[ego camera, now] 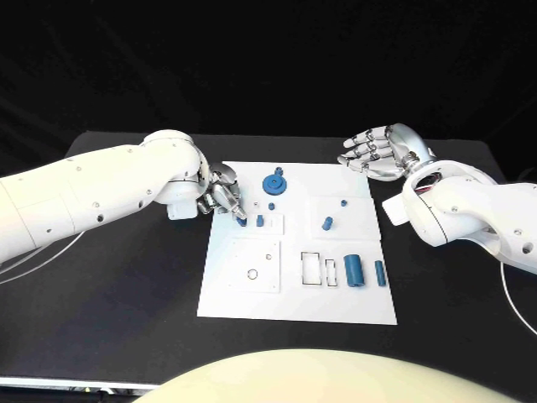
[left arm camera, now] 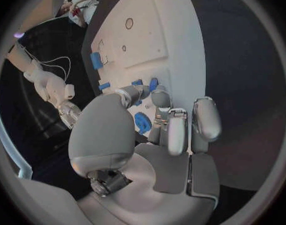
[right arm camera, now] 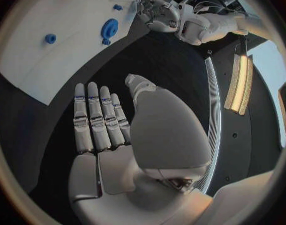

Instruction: Assemble the parts on the task board

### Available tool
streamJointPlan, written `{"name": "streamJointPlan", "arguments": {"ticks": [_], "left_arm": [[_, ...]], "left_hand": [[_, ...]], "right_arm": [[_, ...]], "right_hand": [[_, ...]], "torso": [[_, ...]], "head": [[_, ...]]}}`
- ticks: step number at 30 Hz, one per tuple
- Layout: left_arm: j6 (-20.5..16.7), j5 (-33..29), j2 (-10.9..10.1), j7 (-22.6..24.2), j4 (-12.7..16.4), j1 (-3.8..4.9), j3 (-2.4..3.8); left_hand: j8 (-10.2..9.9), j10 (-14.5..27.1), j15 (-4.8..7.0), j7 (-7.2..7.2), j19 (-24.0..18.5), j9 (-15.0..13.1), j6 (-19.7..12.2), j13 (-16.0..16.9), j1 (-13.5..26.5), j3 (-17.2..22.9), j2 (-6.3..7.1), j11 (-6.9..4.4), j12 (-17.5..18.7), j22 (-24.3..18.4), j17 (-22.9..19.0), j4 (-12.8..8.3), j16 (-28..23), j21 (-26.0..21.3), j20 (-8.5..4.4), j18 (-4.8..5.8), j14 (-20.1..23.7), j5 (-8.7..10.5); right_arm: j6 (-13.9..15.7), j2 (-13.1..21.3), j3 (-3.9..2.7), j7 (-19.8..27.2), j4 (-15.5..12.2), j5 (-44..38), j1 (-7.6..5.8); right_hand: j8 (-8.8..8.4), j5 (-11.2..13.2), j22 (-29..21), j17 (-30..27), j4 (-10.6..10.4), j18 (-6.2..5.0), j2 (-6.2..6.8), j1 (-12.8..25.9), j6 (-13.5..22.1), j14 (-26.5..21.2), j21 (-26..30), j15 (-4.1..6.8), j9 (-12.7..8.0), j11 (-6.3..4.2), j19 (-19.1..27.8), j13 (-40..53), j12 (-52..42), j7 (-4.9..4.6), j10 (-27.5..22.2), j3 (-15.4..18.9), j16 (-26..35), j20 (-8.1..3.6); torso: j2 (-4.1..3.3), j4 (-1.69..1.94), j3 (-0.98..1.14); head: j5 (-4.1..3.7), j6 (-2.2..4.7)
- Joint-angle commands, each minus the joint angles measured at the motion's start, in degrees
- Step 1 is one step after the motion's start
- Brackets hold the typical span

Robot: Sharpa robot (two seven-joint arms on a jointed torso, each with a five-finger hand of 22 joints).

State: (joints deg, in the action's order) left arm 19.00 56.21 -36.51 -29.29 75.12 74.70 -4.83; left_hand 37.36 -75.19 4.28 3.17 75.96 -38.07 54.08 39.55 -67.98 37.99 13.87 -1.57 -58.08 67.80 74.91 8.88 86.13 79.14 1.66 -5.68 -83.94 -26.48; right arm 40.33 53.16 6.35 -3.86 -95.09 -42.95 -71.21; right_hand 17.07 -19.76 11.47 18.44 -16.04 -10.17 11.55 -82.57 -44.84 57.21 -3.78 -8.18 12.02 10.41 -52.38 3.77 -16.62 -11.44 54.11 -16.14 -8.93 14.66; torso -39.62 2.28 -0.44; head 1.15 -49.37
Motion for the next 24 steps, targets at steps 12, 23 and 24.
{"name": "streamJointPlan", "arguments": {"ticks": [12, 23, 24], "left_arm": [[1.6, -0.7, 0.3, -0.1, -0.2, -0.03, -0.3], [2.2, -0.3, 0.6, -0.2, -0.4, -0.03, -0.43], [2.3, -0.2, 0.6, -0.3, -0.5, -0.03, -0.44]], "left_hand": [[0.3, -0.4, 0.53, -0.23, 0.4, -0.1, 0.5, 0.1, 0.0, 10.0, -0.39, -0.06, 0.0, 0.1, 6.8, -10.0, 0.3, 0.3, 0.01, 0.75, -4.0, -0.15], [0.3, -0.4, 0.53, -0.24, 0.4, -0.1, 0.6, 0.0, 0.0, 10.0, -0.41, -0.06, 0.1, 0.2, 6.8, -10.0, 0.3, 0.3, 0.0, 0.75, -4.0, -0.15], [0.3, -0.4, 0.53, -0.24, 0.4, -0.1, 0.6, 0.0, 0.0, 10.0, -0.41, -0.06, 0.1, 0.2, 6.8, -10.0, 0.3, 0.3, 0.0, 0.75, -4.0, -0.15]], "right_arm": [[-0.7, 0.0, -0.01, 0.2, -0.1, -0.3, 0.04], [-0.5, 0.0, -0.01, 0.3, -0.1, -0.3, 0.04], [-0.4, 0.0, -0.01, 0.4, -0.1, -0.3, 0.04]], "right_hand": [[-0.14, -0.2, -0.1, -0.1, 0.0, -0.35, 0.22, -0.4, 0.0, 0.3, 0.2, -0.26, -0.1, 0.41, 0.3, -0.1, 0.3, -2.94, 0.2, -0.3, 0.3, 0.31], [-0.14, -0.2, -0.2, -0.1, 0.0, -0.35, 0.22, -0.5, 0.0, 0.3, 0.2, -0.27, -0.1, 0.41, 0.3, -0.1, 0.3, -2.95, 0.2, -0.3, 0.3, 0.31], [-0.14, -0.2, -0.2, -0.1, 0.0, -0.35, 0.22, -0.5, 0.0, 0.3, 0.2, -0.27, -0.1, 0.41, 0.3, -0.1, 0.3, -2.95, 0.2, -0.3, 0.3, 0.31]], "torso": [[-0.01, -0.04, -0.01], [-0.04, 0.04, 0.02], [-0.03, 0.03, 0.01]], "head": [[-0.04, -0.23], [-0.12, -0.38], [-0.13, -0.42]]}}
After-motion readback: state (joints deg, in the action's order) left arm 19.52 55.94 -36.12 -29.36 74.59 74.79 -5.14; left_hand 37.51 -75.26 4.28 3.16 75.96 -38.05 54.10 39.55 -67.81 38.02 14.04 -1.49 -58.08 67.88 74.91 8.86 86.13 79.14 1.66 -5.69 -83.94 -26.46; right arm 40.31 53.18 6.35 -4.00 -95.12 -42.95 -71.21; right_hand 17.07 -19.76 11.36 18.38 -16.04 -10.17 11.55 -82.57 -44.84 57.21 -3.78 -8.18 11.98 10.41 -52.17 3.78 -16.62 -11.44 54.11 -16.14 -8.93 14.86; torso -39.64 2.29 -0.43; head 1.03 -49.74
